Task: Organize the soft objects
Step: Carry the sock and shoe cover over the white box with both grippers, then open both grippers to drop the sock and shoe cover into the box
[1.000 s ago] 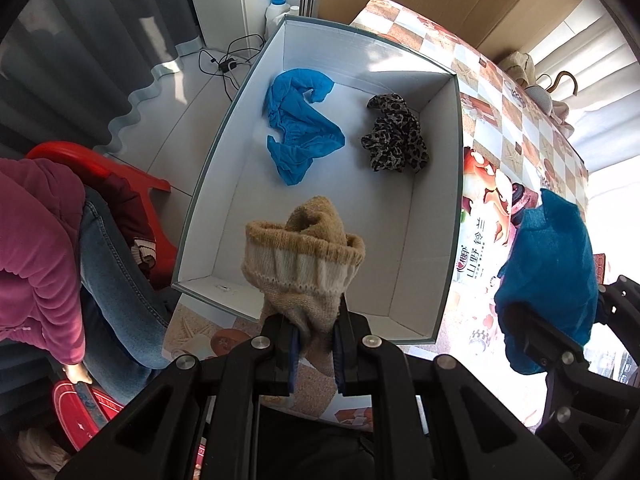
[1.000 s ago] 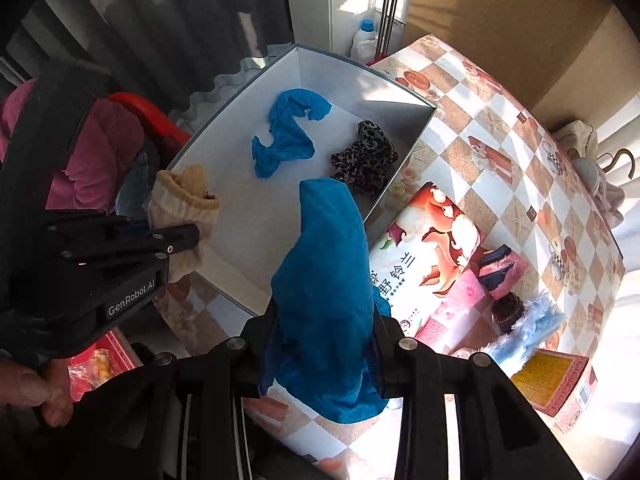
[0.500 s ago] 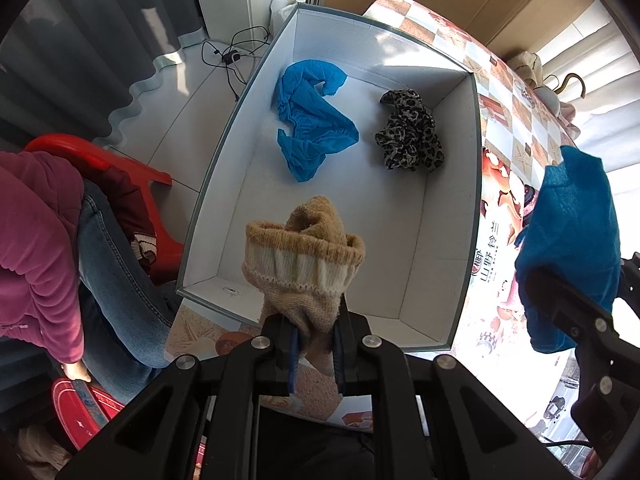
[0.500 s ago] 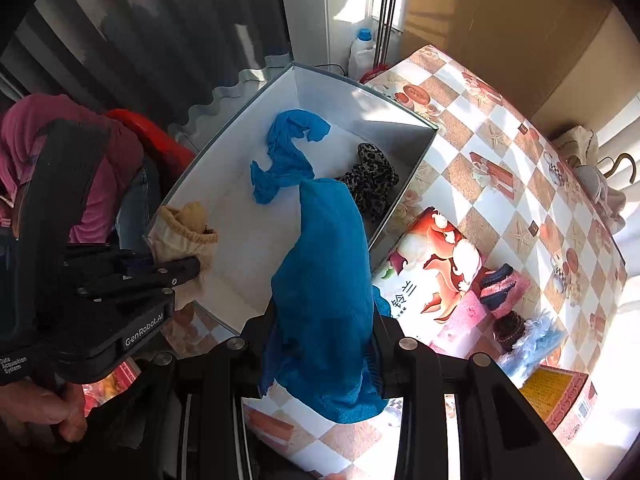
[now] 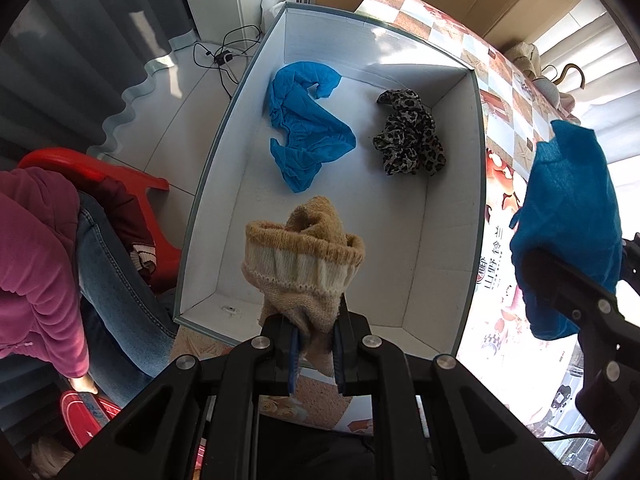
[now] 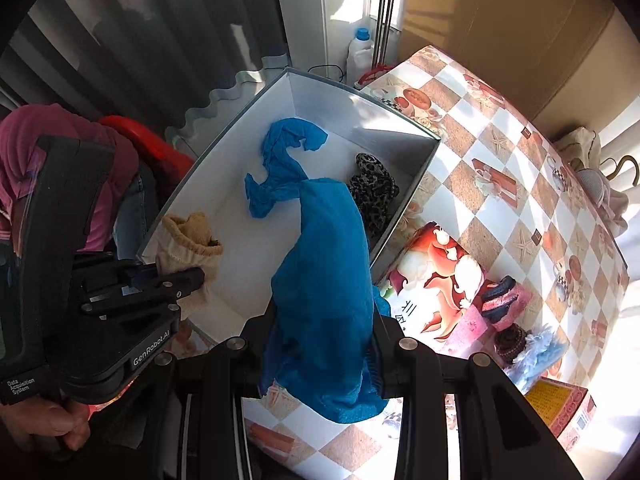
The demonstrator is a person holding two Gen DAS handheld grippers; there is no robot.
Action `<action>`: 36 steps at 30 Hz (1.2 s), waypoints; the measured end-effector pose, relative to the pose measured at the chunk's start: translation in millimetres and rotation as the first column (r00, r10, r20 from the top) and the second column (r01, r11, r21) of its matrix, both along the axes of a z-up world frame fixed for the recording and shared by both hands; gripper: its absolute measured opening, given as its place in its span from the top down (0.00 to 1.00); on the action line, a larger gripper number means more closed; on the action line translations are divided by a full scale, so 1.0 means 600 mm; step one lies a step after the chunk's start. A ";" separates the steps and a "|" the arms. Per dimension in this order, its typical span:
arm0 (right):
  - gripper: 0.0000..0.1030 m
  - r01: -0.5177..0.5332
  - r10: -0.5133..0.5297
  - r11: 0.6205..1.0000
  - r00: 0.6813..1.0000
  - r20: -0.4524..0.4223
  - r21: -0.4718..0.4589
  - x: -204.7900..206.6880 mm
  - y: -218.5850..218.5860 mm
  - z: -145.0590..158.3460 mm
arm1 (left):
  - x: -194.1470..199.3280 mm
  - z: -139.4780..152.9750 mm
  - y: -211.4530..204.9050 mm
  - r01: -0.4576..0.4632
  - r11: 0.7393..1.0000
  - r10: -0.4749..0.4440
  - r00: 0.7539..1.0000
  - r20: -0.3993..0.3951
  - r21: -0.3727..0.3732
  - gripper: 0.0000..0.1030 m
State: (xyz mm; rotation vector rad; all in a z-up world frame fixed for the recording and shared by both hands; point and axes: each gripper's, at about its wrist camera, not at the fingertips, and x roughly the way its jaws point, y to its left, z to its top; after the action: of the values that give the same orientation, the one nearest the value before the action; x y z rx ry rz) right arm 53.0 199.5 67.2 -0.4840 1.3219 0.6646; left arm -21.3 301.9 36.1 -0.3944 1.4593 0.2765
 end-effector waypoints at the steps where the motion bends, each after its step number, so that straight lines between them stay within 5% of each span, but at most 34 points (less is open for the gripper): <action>1: 0.64 0.002 -0.002 1.000 1.000 -0.001 0.000 0.004 0.003 -0.001 | 0.001 -0.002 0.001 0.002 1.000 -0.002 1.000 -0.003 -0.001 0.86; 25: 0.64 -0.006 0.001 0.997 0.998 -0.070 -0.075 0.086 0.075 -0.063 | 0.045 -0.062 0.022 0.032 0.999 -0.034 0.997 -0.063 -0.027 0.86; 36: 0.64 0.001 -0.011 0.993 0.997 -0.080 -0.120 0.154 0.111 -0.084 | 0.117 -0.061 0.041 0.097 0.995 -0.096 0.995 -0.033 0.028 0.84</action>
State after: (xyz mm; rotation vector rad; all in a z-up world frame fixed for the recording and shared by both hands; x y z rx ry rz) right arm 145.4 266.1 16.9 -0.5548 1.4447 0.6072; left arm 48.7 326.3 -0.3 -0.2957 1.4990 0.2269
